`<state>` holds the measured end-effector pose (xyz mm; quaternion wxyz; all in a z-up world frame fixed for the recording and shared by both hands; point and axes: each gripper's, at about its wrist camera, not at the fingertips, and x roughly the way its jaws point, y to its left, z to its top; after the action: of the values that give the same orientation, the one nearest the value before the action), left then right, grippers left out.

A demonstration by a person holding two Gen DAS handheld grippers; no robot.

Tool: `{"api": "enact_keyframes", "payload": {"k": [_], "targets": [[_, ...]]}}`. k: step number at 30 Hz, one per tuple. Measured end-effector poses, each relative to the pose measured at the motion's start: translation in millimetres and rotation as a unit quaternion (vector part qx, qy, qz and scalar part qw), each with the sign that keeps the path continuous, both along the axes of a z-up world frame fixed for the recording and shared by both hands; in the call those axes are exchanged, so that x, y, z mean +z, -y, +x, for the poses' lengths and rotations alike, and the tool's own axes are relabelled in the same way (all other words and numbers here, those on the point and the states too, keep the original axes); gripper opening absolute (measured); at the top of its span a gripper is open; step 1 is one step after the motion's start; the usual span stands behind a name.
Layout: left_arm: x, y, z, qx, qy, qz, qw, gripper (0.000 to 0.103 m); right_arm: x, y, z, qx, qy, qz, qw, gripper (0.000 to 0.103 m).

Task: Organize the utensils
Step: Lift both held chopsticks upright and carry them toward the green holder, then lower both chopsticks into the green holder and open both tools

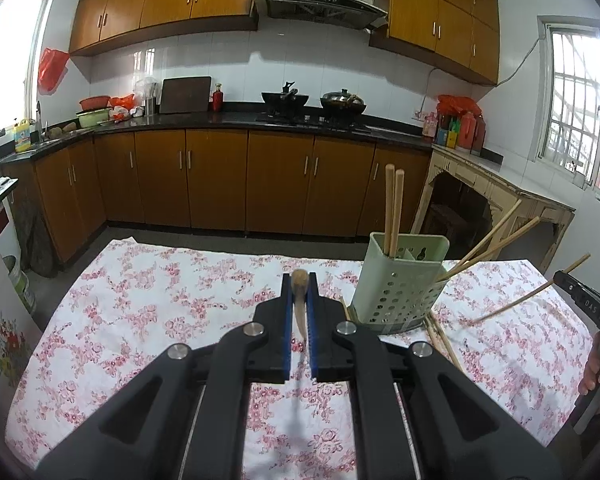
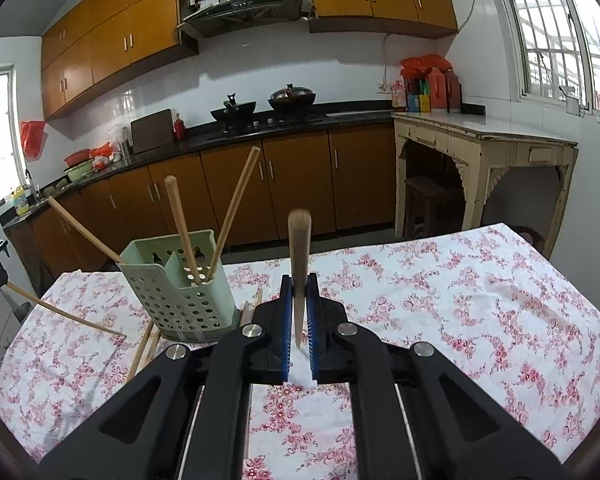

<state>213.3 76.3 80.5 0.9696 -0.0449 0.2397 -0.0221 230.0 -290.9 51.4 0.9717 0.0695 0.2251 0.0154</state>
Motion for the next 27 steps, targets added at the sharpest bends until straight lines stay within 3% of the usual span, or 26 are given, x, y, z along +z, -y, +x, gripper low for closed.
{"api": "enact_keyframes", "payload": {"k": [8, 15, 22, 27], "targets": [[15, 4, -6, -0.007, 0.016, -0.002, 0.9998, 0.007, 15, -4, -3, 0.015, 0.009, 0.007, 1.000, 0.007], [39, 19, -11, -0.029, 0.030, -0.010, 0.9991, 0.007, 44, -15, -7, 0.060, 0.015, 0.040, 0.997, 0.007], [83, 49, -5, -0.061, 0.069, -0.026, 0.9954, 0.007, 89, -38, -14, 0.109, 0.062, 0.053, 0.991, 0.007], [116, 71, 7, -0.056, 0.109, -0.030, 0.9920, 0.007, 117, -53, -3, 0.106, 0.107, 0.034, 0.988, 0.007]]}}
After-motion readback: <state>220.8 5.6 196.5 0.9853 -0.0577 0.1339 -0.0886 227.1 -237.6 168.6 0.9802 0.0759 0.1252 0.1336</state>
